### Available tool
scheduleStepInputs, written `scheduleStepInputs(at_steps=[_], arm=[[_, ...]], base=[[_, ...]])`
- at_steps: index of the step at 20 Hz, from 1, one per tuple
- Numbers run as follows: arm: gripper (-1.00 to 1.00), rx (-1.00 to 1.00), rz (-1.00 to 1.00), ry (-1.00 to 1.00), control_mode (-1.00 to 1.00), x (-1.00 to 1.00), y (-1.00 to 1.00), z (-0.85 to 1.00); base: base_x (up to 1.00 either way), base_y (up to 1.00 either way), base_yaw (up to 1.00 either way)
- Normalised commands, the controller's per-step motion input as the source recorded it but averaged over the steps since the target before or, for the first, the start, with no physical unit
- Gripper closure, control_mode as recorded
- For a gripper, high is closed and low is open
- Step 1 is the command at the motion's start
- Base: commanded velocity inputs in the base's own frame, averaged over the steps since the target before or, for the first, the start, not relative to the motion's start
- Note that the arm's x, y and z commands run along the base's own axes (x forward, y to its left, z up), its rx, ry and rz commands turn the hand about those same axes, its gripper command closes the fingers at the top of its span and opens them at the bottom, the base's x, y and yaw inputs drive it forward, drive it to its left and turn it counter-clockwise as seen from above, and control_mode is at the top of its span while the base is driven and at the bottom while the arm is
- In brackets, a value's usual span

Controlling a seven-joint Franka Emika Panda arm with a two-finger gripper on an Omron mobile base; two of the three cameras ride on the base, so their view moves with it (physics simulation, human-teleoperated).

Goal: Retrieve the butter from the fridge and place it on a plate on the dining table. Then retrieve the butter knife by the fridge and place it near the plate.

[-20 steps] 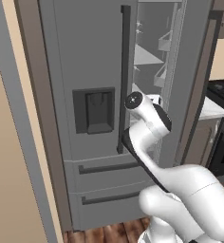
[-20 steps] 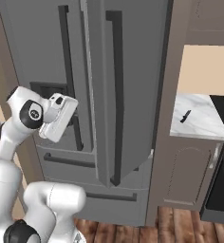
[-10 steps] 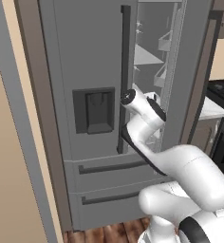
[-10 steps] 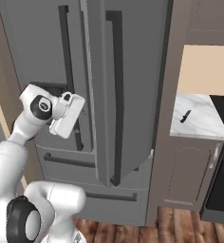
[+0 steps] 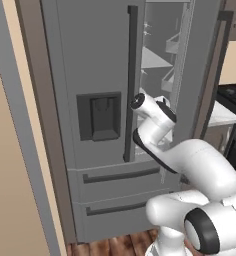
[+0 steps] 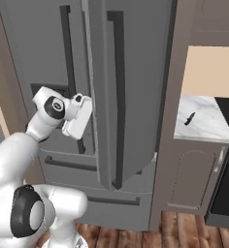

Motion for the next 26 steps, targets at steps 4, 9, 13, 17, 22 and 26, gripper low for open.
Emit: scheduleStepInputs(at_steps=[4,9,13,17,22,26], arm=[[-1.00,-0.03,0.01,0.05,-1.00,0.15,-0.30,-0.18],[-1.00,-0.03,-0.01,0.02,-1.00,-0.32,-0.45,-0.01],[-1.00,-0.01,-0.11,0.04,-1.00,-0.79,-0.64,0.00],[-1.00,0.00,-0.12,0.01,-1.00,-0.95,-0.97,0.00],[-1.00,0.00,-0.07,0.00,-1.00,-0.76,-1.00,0.00],[-1.00,-0.05,-0.02,0.00,-1.00,-0.25,-0.18,-0.01]], base=[[0.00,0.00,0.00],[0.00,0.00,0.00],[0.00,0.00,0.00],[0.00,0.00,0.00],[0.00,0.00,0.00],[0.00,0.00,0.00]])
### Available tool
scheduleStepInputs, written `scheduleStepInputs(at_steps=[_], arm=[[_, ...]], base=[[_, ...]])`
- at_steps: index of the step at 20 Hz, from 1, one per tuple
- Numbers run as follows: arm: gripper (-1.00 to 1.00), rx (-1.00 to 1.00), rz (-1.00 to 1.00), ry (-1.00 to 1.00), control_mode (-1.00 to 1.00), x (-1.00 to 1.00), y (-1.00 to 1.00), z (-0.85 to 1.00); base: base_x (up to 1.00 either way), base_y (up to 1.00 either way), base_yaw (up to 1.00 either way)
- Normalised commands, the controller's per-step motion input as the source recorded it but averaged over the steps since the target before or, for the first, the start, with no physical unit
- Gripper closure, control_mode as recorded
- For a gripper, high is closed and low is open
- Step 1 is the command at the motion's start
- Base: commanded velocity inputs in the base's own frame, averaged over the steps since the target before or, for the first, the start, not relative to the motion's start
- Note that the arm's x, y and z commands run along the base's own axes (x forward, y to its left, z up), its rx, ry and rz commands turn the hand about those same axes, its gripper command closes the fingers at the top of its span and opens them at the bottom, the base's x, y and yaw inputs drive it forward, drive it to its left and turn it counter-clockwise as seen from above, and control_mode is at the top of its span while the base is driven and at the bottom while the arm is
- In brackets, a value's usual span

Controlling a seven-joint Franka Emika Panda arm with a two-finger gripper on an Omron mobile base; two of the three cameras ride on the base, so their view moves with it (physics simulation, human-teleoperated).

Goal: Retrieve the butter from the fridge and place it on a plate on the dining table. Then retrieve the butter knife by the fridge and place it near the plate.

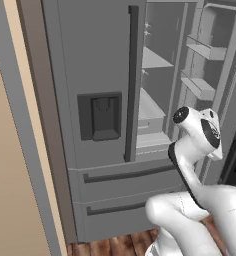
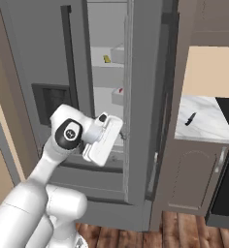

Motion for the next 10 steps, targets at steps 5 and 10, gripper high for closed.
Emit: scheduleStepInputs(at_steps=[5,10], arm=[[-1.00,-0.05,-0.01,-0.02,-1.00,-0.08,0.83,0.08],[-1.00,0.06,-0.15,-0.15,-1.00,0.11,0.96,0.11]], base=[[0.00,0.00,0.00],[0.00,0.00,0.00]])
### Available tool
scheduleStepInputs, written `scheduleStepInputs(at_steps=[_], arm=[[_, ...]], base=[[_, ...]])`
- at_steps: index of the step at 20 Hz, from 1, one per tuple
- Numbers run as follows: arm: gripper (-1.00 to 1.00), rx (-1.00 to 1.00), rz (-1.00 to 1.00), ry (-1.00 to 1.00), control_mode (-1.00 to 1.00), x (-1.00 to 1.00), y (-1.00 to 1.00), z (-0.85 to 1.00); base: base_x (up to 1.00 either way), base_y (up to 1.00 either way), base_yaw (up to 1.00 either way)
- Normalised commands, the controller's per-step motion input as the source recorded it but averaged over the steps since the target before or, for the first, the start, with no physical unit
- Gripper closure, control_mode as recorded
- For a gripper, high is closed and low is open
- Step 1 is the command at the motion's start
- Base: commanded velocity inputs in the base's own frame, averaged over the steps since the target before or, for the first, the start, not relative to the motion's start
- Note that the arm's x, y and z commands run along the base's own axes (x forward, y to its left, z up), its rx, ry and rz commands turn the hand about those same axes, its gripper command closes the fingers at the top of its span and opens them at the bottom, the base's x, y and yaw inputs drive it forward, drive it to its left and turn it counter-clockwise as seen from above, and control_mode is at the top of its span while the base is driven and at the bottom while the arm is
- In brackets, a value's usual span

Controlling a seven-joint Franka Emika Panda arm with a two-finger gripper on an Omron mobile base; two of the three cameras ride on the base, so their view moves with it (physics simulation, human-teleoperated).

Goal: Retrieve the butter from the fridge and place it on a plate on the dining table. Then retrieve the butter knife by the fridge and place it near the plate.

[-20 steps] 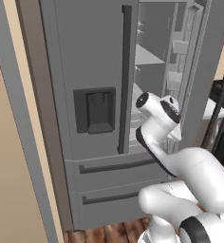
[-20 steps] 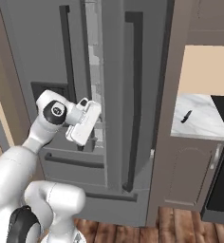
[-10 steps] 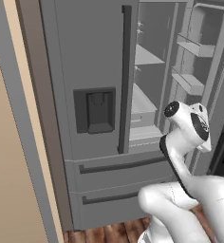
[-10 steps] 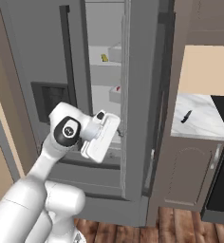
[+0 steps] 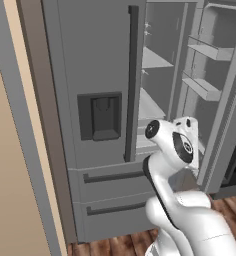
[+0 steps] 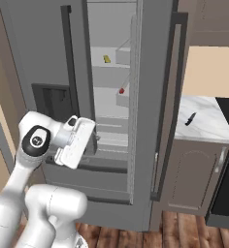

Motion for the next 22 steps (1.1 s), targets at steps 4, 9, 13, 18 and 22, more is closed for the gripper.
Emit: scheduleStepInputs(at_steps=[4,9,13,18,22], arm=[[-1.00,0.35,-0.17,-0.26,-1.00,0.37,0.69,0.00],[-1.00,0.41,-0.24,-0.43,-1.00,0.42,0.53,0.00],[-1.00,0.42,-0.36,-0.55,-1.00,0.43,0.33,0.00],[-1.00,0.49,-0.41,-0.47,-1.00,0.08,0.07,0.01],[-1.00,0.56,-0.23,-0.20,-1.00,-0.09,0.04,0.20]], base=[[0.00,0.00,0.00],[0.00,0.00,0.00],[0.00,0.00,0.00],[0.00,0.00,0.00],[0.00,0.00,0.00]])
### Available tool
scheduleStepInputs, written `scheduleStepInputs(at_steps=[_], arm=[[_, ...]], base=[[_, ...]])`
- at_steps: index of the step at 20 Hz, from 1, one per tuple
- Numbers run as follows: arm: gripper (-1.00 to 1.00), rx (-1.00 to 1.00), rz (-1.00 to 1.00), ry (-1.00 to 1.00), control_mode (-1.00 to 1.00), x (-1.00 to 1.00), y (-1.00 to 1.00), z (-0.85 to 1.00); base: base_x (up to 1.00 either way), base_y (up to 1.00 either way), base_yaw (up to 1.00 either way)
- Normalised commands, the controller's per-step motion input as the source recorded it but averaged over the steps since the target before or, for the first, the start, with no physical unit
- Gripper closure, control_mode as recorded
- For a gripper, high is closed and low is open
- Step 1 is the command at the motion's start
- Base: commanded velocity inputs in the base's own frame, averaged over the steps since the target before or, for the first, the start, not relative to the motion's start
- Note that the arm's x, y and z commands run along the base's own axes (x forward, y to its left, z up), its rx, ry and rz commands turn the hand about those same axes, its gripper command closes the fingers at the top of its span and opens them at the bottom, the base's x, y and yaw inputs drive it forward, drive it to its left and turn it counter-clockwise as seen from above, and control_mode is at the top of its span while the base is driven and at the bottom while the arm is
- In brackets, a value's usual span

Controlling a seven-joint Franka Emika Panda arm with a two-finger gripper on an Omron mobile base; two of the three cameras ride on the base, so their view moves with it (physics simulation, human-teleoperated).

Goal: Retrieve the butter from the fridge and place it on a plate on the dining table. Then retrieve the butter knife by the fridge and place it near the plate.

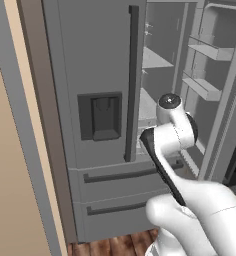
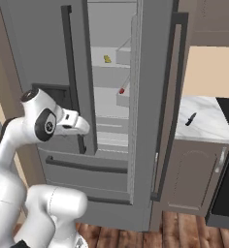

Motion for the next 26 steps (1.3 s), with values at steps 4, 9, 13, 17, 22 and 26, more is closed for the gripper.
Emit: scheduleStepInputs(at_steps=[4,9,13,17,22,26], arm=[[-1.00,0.38,-0.01,-0.02,-1.00,-0.15,-0.14,0.25],[-1.00,0.26,0.02,0.00,-1.00,-0.02,-0.24,0.07],[-1.00,-0.02,0.02,-0.16,-1.00,-0.03,0.10,0.00],[-1.00,-0.17,0.00,-0.26,-1.00,0.00,0.40,0.19],[-1.00,-0.01,0.00,-0.31,-1.00,0.00,0.31,0.50],[-1.00,0.00,0.01,-0.09,-1.00,0.00,0.37,0.65]], base=[[0.00,0.00,0.00],[0.00,0.00,0.00],[0.00,0.00,0.00],[0.00,0.00,0.00],[0.00,0.00,0.00],[0.00,0.00,0.00]])
